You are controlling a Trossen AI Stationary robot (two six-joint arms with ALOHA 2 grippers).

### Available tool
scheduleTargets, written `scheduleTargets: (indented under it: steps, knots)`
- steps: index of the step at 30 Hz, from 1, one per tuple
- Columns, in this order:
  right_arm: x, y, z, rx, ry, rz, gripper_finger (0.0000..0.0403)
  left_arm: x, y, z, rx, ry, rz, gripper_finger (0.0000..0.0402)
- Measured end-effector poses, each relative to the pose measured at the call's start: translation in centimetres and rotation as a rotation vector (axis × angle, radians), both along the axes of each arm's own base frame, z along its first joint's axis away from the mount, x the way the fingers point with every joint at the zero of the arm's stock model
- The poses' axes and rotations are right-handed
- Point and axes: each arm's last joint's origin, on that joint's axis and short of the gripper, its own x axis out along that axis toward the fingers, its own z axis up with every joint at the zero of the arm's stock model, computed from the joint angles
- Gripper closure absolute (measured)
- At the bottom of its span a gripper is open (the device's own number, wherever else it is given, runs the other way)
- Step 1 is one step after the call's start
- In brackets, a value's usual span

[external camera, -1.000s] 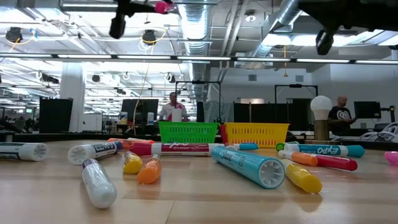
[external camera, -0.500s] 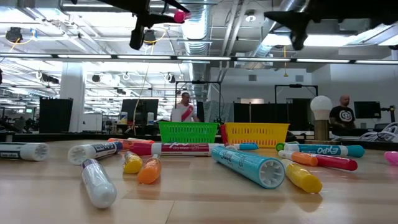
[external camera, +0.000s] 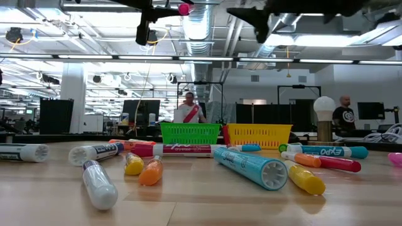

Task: Pick & Place Markers
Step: Put the large pink highlighter pen into the yellow bin

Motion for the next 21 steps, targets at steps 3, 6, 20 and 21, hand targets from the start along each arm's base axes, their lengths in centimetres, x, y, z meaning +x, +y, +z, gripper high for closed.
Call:
scheduleTargets:
  steps: [3, 6, 20, 21]
  knots:
    - [1.5, -0.7, 0.5, 0.001, 0.003, 0.043, 0.0158, 0.0, -0.1, 0.0, 0.011, 0.002, -0.003, 0.0328]
    - [2.8, -1.5, 0.8, 0.002, 0.005, 0.067, 0.0158, 0.0, -0.1, 0.0, 0.012, 0.002, -0.003, 0.0329]
    - [6.9, -4.1, 1.6, 0.049, 0.012, 0.175, 0.0158, 0.0, 0.0, 0.1, 0.033, 0.004, -0.002, 0.0327]
    - [7.2, -4.1, 1.6, 0.048, 0.010, 0.178, 0.0158, 0.0, 0.0, 0.1, 0.033, 0.003, 0.000, 0.0327]
